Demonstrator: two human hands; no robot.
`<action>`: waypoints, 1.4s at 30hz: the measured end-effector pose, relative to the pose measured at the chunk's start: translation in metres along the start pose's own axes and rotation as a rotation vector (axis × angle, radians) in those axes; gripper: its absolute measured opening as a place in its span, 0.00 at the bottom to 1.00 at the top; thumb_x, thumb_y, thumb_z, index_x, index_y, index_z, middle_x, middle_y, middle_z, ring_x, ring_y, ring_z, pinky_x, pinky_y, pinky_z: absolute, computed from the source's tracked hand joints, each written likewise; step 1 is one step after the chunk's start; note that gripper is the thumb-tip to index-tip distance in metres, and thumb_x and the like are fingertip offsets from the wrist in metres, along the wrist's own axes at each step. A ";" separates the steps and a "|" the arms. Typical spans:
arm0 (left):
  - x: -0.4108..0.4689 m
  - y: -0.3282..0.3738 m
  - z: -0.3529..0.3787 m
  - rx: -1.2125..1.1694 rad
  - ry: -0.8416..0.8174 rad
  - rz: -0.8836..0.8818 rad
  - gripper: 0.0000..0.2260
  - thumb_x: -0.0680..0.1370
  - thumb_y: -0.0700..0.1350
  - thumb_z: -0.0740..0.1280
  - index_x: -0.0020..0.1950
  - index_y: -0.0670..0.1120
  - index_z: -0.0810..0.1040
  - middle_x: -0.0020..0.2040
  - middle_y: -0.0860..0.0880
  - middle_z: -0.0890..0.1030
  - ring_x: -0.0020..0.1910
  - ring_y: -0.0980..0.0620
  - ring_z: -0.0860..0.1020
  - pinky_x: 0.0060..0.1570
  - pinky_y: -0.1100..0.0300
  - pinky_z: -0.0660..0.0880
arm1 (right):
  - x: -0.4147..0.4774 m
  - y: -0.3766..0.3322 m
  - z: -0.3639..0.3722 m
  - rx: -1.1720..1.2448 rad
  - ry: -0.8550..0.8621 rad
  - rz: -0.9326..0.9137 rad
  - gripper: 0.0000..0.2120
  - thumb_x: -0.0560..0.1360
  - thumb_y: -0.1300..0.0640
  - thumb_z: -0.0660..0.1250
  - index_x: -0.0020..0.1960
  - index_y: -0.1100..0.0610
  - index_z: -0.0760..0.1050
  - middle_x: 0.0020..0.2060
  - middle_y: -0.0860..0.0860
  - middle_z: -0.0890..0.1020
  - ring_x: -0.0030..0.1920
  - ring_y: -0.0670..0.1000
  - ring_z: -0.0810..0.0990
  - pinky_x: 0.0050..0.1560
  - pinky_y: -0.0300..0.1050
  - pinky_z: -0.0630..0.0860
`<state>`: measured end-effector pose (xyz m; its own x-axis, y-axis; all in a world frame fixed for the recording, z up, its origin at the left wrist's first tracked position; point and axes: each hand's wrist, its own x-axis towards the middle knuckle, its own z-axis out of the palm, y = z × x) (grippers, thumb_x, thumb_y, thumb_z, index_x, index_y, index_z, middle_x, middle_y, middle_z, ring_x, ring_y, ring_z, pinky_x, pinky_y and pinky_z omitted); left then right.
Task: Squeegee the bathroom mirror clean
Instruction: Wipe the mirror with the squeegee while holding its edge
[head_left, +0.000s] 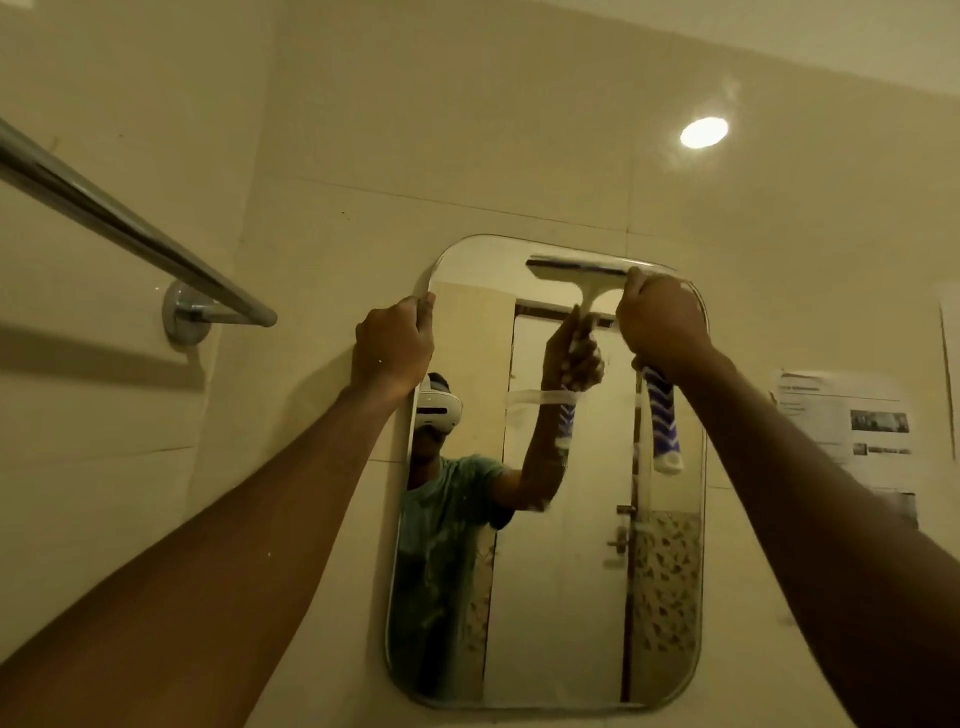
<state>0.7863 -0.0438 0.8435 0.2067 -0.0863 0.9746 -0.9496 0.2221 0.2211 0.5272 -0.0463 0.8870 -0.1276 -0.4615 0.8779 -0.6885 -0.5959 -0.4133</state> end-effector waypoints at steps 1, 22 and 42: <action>0.000 0.000 0.000 -0.006 0.006 -0.003 0.21 0.83 0.52 0.52 0.45 0.40 0.78 0.36 0.40 0.82 0.35 0.40 0.79 0.36 0.56 0.67 | -0.014 0.007 0.007 0.035 -0.019 0.005 0.23 0.83 0.48 0.49 0.41 0.61 0.73 0.28 0.53 0.77 0.20 0.46 0.75 0.20 0.39 0.71; -0.005 0.004 0.001 0.020 0.005 -0.063 0.22 0.83 0.53 0.51 0.48 0.39 0.78 0.41 0.39 0.82 0.41 0.38 0.79 0.38 0.55 0.69 | -0.043 0.026 0.006 0.081 -0.099 0.086 0.23 0.83 0.48 0.50 0.40 0.60 0.72 0.27 0.53 0.75 0.17 0.43 0.74 0.16 0.34 0.68; -0.023 0.003 -0.002 0.024 -0.002 -0.063 0.23 0.83 0.54 0.50 0.50 0.39 0.78 0.40 0.39 0.82 0.40 0.39 0.80 0.40 0.52 0.76 | -0.087 0.043 0.023 0.123 -0.101 0.020 0.23 0.83 0.47 0.48 0.37 0.56 0.71 0.24 0.49 0.74 0.16 0.42 0.72 0.16 0.31 0.66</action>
<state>0.7788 -0.0392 0.8220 0.2659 -0.1016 0.9586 -0.9401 0.1930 0.2812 0.5252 -0.0474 0.7871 -0.0635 -0.5342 0.8430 -0.5928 -0.6593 -0.4625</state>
